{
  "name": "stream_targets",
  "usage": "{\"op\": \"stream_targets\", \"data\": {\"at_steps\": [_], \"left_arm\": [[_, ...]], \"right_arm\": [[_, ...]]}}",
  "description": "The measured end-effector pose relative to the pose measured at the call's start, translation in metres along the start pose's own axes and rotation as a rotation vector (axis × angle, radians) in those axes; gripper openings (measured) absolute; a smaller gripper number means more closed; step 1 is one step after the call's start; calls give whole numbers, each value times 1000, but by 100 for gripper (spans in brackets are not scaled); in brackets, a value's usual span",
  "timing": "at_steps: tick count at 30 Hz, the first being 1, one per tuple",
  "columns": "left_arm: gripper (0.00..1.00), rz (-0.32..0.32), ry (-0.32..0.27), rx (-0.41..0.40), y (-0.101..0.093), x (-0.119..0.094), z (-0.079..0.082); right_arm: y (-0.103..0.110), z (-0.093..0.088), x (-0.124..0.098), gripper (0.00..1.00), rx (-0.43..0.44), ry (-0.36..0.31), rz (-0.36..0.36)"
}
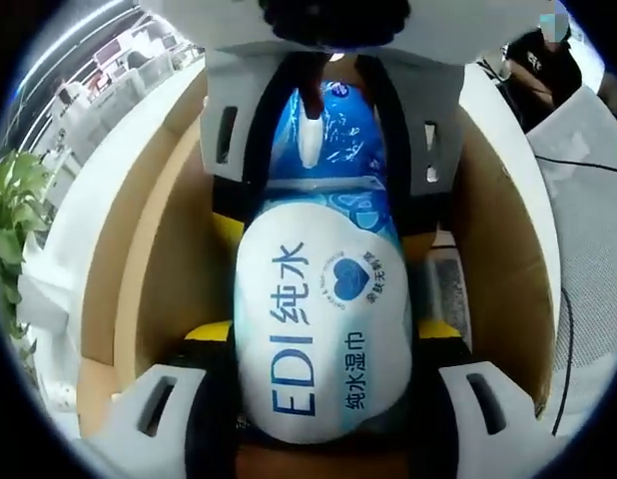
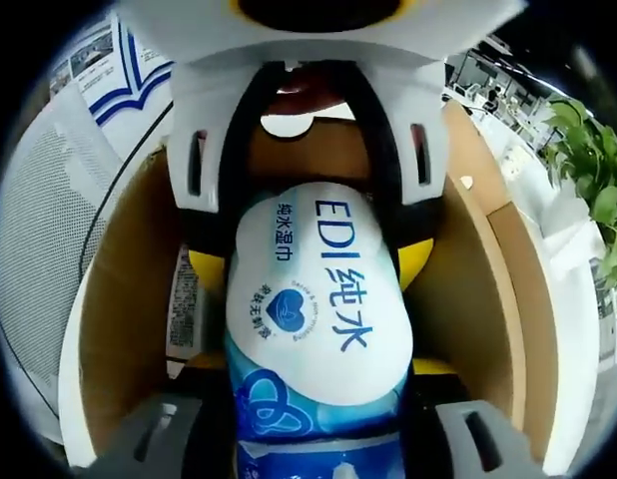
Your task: Operate the shoe box by opening the lid, removing the specified soft item, and placing it in the target area until the item is outside and the box remains undamaged.
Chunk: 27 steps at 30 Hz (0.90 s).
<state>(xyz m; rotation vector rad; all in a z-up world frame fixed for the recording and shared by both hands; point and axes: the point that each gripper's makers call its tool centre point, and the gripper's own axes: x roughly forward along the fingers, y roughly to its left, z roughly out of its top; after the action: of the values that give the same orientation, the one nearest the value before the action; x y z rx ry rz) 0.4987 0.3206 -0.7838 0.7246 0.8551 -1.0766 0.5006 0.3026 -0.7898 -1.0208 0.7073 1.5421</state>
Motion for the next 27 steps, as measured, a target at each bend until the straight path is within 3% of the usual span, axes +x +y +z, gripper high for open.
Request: {"op": "stream_targets", "data": {"at_steps": [7, 16, 27], "left_arm": [[68, 15, 26, 23, -8, -7, 4], [67, -26, 83, 16, -12, -14, 0], [67, -55, 18, -15, -12, -6, 0]], "right_arm": [[3, 1, -2, 65, -23, 17, -3], [4, 0, 1, 66, -19, 36, 20], [5, 1, 6, 66, -8, 16, 66]]}}
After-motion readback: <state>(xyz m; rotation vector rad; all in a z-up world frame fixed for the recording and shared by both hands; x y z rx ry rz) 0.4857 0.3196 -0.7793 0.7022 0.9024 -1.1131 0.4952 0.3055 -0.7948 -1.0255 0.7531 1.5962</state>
